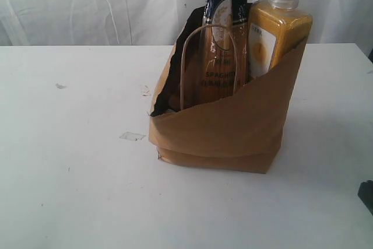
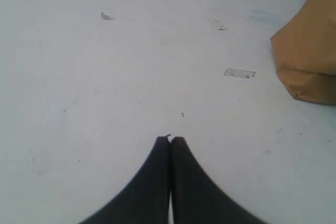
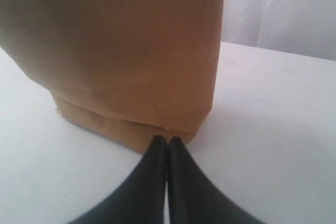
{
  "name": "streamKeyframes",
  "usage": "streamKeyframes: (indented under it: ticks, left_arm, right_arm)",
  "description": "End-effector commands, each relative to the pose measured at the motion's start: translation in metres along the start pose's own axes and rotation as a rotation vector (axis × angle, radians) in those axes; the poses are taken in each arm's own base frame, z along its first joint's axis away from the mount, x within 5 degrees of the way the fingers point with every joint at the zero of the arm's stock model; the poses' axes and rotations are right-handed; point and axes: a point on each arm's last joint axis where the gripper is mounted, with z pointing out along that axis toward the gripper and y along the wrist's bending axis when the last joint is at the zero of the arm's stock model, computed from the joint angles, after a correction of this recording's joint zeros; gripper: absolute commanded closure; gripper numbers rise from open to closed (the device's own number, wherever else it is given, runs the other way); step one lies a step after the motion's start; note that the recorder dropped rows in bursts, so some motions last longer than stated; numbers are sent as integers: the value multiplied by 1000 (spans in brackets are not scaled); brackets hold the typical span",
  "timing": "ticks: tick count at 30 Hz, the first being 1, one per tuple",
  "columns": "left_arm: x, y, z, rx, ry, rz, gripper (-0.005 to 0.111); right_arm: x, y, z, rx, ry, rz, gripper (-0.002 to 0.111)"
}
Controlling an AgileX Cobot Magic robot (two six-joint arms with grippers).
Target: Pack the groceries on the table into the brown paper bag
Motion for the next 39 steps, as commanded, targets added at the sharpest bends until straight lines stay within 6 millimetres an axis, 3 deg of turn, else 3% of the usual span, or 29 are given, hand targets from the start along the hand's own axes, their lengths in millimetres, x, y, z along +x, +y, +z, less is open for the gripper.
streamKeyframes:
  ticks: [1,13,22,39]
  left_arm:
    - [1,0,0,0,0,-12,107]
    - [1,0,0,0,0,-12,107]
    - [1,0,0,0,0,-12,107]
    - [1,0,0,0,0,-12,107]
  right_arm:
    - [4,0,0,5,31,-9,108]
    - [4,0,0,7,40,-1,108]
    - [4,-19,-6,345,23,59,108]
    - [5,-19,-6,356,26,47,108]
